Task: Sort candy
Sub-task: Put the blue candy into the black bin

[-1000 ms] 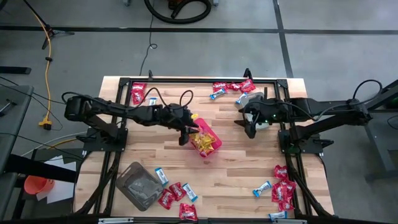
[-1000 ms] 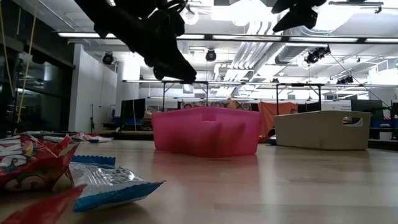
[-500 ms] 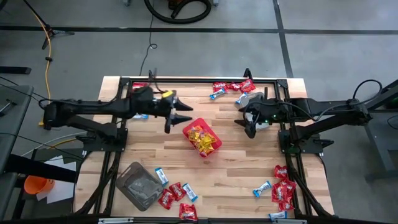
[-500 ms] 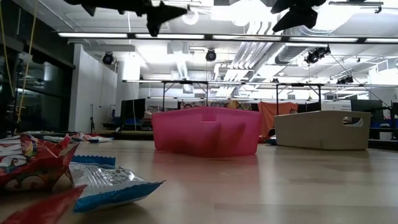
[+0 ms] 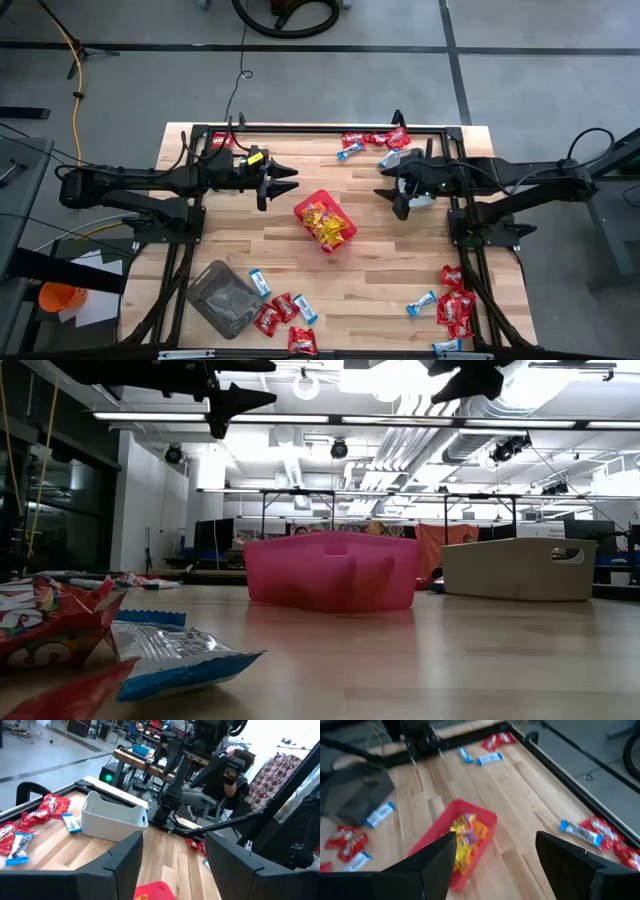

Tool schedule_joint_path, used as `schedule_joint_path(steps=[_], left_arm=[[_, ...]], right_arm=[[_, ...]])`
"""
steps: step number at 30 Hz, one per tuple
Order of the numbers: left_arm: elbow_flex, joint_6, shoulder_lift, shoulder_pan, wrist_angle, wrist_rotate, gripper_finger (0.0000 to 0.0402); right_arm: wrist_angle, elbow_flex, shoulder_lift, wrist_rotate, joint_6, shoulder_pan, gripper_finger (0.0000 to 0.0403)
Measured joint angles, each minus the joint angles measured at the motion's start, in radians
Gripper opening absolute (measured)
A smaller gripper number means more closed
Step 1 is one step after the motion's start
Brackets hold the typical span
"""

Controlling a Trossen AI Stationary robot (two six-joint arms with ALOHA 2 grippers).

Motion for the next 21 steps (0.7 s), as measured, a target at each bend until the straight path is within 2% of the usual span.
schedule_joint_path(steps=[3, 9, 16, 19, 21], left_arm=[[0.0, -0.012, 0.0, 0.0, -0.006, 0.0, 0.0202], [0.0, -0.135, 0.0, 0.0, -0.016, 0.02, 0.0202], [0.0, -0.282, 0.0, 0.0, -0.026, 0.04, 0.0202], [0.001, -0.3, 0.0, 0.001, -0.088, 0.04, 0.0202], [0.016, -0.335, 0.0, 0.015, -0.215, 0.038, 0.0202]], right_arm=[[0.056, 0.0, 0.0, 0.001, -0.025, -0.002, 0.0268], [0.092, 0.0, 0.0, 0.017, -0.055, -0.002, 0.0268], [0.092, 0.0, 0.0, 0.017, 0.017, -0.002, 0.0268], [0.092, 0.0, 0.0, 0.017, 0.029, -0.002, 0.0268], [0.092, 0.0, 0.0, 0.017, 0.031, -0.002, 0.0268]])
